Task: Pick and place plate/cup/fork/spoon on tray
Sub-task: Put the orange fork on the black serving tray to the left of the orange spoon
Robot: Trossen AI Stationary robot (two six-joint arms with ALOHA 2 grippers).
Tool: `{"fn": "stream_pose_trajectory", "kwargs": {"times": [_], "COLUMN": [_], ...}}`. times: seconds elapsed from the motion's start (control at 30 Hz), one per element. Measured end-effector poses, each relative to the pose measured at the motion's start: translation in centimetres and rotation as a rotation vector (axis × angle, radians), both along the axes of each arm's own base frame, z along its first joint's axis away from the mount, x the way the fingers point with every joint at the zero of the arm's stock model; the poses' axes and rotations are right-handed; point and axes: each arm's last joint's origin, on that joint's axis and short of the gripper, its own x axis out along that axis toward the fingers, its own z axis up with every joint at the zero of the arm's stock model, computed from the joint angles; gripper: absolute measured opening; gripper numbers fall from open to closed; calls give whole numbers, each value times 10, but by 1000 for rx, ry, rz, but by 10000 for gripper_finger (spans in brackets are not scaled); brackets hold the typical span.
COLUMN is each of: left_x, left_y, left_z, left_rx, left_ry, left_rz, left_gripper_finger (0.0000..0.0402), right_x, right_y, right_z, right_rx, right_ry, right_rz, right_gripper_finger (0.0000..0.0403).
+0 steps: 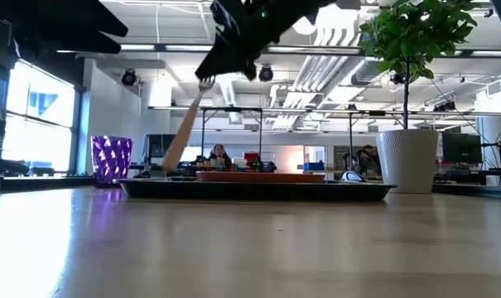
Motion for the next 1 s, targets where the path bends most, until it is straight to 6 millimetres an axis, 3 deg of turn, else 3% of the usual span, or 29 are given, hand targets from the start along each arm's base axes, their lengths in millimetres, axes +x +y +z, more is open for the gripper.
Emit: {"fn": "stream_pose_trajectory", "kwargs": {"times": [0.2,0.3,0.37,0.5,0.73,1.0], "left_x": [3,4,6,10,12,15], "left_y": [7,15,18,23,24,30], "left_z": [-16,-20,-21,-22,-23,-23], "left_rx": [9,-28,-43,-96,-132,-142], "left_ry": [22,5,6,33,41,34], "left_rz": [42,84,105,116,117,151], "left_gripper_finger": [154,154,154,154,154,154], "right_x": [8,15,24,44,57,49], "right_y": [-22,-36,-45,-57,-86,-128], "right_z": [62,81,71,23,-24,-37], "right_rx": [-50,-77,-87,-55,75,119], "right_ry": [-121,-194,-177,-54,-13,-22], "right_rz": [13,-22,-31,22,117,105], "right_gripper_finger": [0,0,0,0,0,0]}}
